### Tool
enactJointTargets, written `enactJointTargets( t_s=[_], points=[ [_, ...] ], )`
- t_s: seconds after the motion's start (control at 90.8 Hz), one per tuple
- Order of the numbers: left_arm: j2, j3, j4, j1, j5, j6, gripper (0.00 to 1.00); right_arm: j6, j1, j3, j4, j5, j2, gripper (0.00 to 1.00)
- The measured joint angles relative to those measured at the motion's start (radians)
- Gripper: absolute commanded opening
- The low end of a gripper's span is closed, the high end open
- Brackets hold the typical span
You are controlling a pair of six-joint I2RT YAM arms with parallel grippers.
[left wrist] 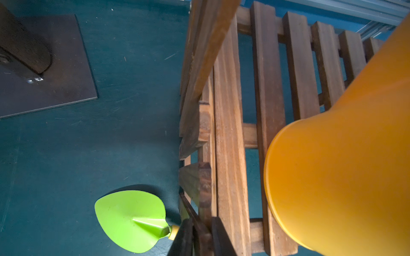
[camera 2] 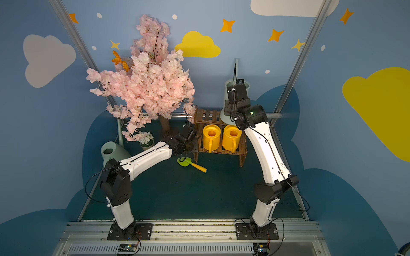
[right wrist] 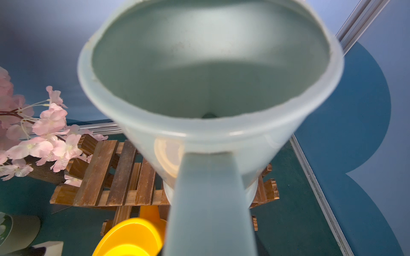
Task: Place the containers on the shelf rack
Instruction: 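Move the shelf to the center of the board, then pick up a container from the center of the board.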
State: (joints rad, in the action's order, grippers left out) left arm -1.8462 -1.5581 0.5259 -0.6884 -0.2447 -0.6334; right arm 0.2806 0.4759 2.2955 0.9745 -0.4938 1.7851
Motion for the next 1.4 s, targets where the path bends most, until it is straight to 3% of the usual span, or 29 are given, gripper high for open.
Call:
enactJointTargets(
  t_s=[0.407, 0.749, 1.024, 1.233, 1.343, 1.398],
  points=[
    [0.023, 0.027, 0.008, 0.0, -0.003, -0.002, 0.35, 0.011, 0.013, -0.014, -0.019, -0.005, -0.053, 0.41],
    [0.078, 0.082, 0.046, -0.006, -0.011, 0.042, 0.56, 0.021, 0.022, -0.113, -0.064, -0.003, -0.151, 0.53],
    [0.215, 0.174, 0.111, 0.007, -0.024, 0.116, 0.73, 0.012, 0.023, -0.216, -0.115, 0.0, -0.289, 0.75],
    [0.449, 0.282, 0.186, 0.112, -0.044, 0.172, 0.88, -0.001, 0.031, -0.399, -0.175, 0.01, -0.465, 0.86],
    [0.597, 0.348, 0.22, 0.24, -0.035, 0.209, 0.99, -0.021, 0.074, -0.496, -0.213, 0.025, -0.565, 0.9],
    [0.666, 0.384, 0.23, 0.322, -0.019, 0.237, 1.0, -0.04, 0.118, -0.528, -0.237, 0.039, -0.603, 0.92]
  ],
)
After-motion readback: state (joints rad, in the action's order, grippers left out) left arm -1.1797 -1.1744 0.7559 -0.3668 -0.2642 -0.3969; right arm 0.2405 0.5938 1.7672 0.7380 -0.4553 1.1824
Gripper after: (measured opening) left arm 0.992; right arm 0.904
